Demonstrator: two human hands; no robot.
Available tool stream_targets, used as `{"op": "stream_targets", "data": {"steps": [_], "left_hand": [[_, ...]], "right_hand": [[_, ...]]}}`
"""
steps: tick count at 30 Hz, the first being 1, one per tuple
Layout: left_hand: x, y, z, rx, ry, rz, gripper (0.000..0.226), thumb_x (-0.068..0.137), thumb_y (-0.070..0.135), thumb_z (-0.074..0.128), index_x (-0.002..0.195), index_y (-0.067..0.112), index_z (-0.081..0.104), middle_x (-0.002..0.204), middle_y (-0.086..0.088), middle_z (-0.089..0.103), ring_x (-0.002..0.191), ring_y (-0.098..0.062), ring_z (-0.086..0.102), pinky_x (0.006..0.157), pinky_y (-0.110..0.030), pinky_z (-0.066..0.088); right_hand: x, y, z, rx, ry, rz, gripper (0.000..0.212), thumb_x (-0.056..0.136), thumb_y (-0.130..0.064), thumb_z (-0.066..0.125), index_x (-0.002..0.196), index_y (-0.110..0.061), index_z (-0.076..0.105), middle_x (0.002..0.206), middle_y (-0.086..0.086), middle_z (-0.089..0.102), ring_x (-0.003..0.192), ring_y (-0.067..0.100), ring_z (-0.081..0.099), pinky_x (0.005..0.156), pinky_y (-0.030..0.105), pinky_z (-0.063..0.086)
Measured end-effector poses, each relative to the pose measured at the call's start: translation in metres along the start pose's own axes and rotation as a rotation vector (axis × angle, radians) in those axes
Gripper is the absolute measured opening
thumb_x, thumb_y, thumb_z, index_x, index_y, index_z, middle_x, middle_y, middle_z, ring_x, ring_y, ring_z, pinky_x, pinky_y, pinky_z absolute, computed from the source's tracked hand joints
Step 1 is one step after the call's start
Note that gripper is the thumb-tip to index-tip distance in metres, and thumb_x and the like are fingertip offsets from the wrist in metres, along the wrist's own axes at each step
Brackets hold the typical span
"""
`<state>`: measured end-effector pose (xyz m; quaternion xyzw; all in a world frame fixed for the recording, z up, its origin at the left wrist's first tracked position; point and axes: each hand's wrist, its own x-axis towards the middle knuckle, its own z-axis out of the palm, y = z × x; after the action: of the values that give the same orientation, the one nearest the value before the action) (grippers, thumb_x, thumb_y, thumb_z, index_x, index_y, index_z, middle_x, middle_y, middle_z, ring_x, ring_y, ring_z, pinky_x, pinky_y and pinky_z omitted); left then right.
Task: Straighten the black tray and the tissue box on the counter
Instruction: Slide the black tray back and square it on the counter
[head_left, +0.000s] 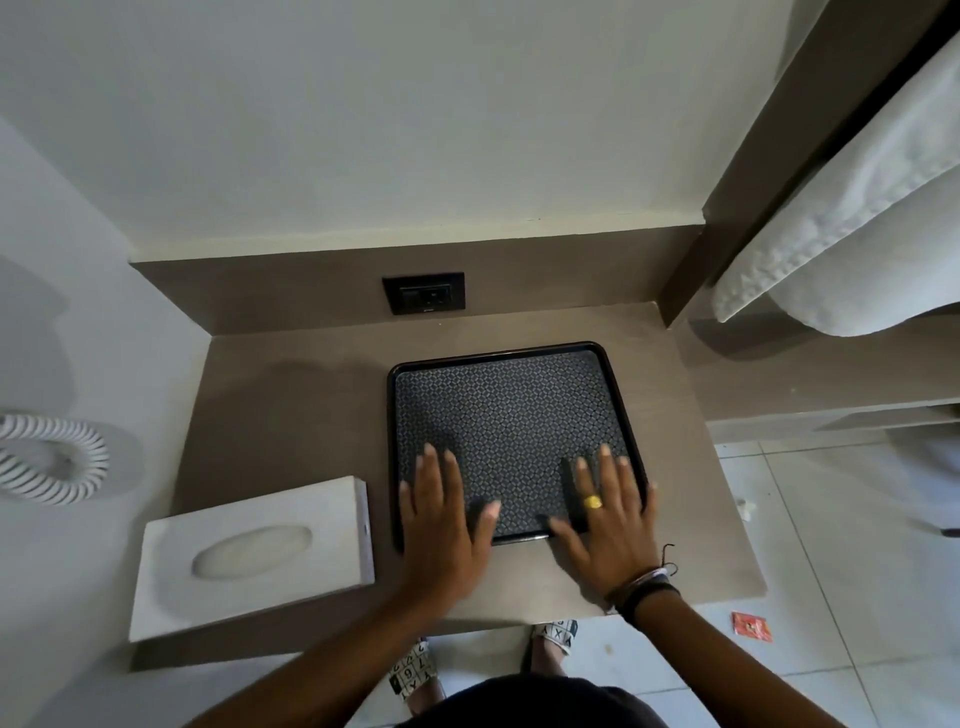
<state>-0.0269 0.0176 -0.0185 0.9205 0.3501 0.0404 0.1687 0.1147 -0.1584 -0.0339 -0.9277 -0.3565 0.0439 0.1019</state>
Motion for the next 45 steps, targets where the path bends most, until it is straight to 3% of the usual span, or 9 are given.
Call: {"op": "stream_targets", "data": {"steps": [6,11,17,27,35,41,45], "left_hand": [[-0.047,-0.012,0.032,0.091,-0.205,0.069,0.084,0.092,0.063,0.035,0.155,0.008,0.025,0.164,-0.016,0.011,0.151,-0.033,0.018,0.116,-0.058,0.024],[-0.038,-0.024,0.035,0.127,-0.275,0.085,0.086,0.091,0.068,0.032,0.156,0.012,0.021,0.166,-0.013,0.006,0.153,-0.032,0.01,0.118,-0.056,0.008],[-0.014,-0.026,0.031,0.124,-0.245,0.093,0.086,0.091,0.07,0.027,0.157,0.014,0.019,0.166,-0.013,0.006,0.153,-0.031,0.009,0.12,-0.055,0.008],[0.028,-0.023,0.024,0.096,-0.229,0.034,0.088,0.09,0.071,0.019,0.158,0.017,0.011,0.166,-0.012,-0.003,0.154,-0.027,-0.004,0.121,-0.049,-0.006],[0.043,-0.026,0.021,0.084,-0.237,0.042,0.086,0.091,0.07,0.021,0.158,0.017,0.012,0.166,-0.012,-0.002,0.154,-0.028,-0.003,0.122,-0.05,-0.003],[0.041,-0.025,0.011,0.047,-0.235,0.098,0.087,0.091,0.068,0.023,0.158,0.012,0.014,0.166,-0.013,-0.001,0.154,-0.028,-0.001,0.124,-0.054,0.006],[0.041,-0.037,-0.019,-0.052,-0.117,0.189,0.088,0.091,0.066,0.03,0.157,0.011,0.014,0.166,-0.011,-0.001,0.154,-0.026,0.0,0.122,-0.043,-0.007]], "right_hand": [[-0.016,-0.011,0.032,-0.077,-0.231,-0.105,0.092,0.084,-0.081,0.032,0.154,-0.02,0.027,0.165,0.011,0.009,0.15,0.035,0.008,0.114,0.066,0.006],[-0.013,-0.013,0.033,-0.074,-0.252,-0.127,0.094,0.085,-0.082,0.029,0.155,-0.02,0.021,0.165,0.012,0.005,0.151,0.035,0.006,0.114,0.066,0.003],[0.01,-0.02,0.029,-0.068,-0.249,-0.111,0.094,0.085,-0.082,0.028,0.155,-0.02,0.021,0.164,0.014,0.009,0.15,0.037,0.008,0.113,0.067,0.004],[0.054,-0.024,0.033,-0.08,-0.255,-0.106,0.09,0.086,-0.081,0.026,0.154,-0.022,0.024,0.163,0.014,0.013,0.149,0.037,0.011,0.114,0.067,0.006],[0.068,-0.025,0.034,-0.065,-0.247,-0.103,0.089,0.087,-0.081,0.023,0.154,-0.023,0.02,0.164,0.013,0.01,0.149,0.036,0.01,0.114,0.065,0.006],[0.065,-0.031,0.022,-0.031,-0.191,-0.143,0.09,0.086,-0.079,0.025,0.154,-0.02,0.022,0.163,0.016,0.012,0.149,0.035,0.012,0.115,0.065,0.007],[0.045,-0.048,0.012,0.022,-0.132,-0.317,0.086,0.088,-0.076,0.024,0.154,-0.021,0.023,0.162,0.017,0.016,0.147,0.035,0.018,0.114,0.065,0.014]]}}
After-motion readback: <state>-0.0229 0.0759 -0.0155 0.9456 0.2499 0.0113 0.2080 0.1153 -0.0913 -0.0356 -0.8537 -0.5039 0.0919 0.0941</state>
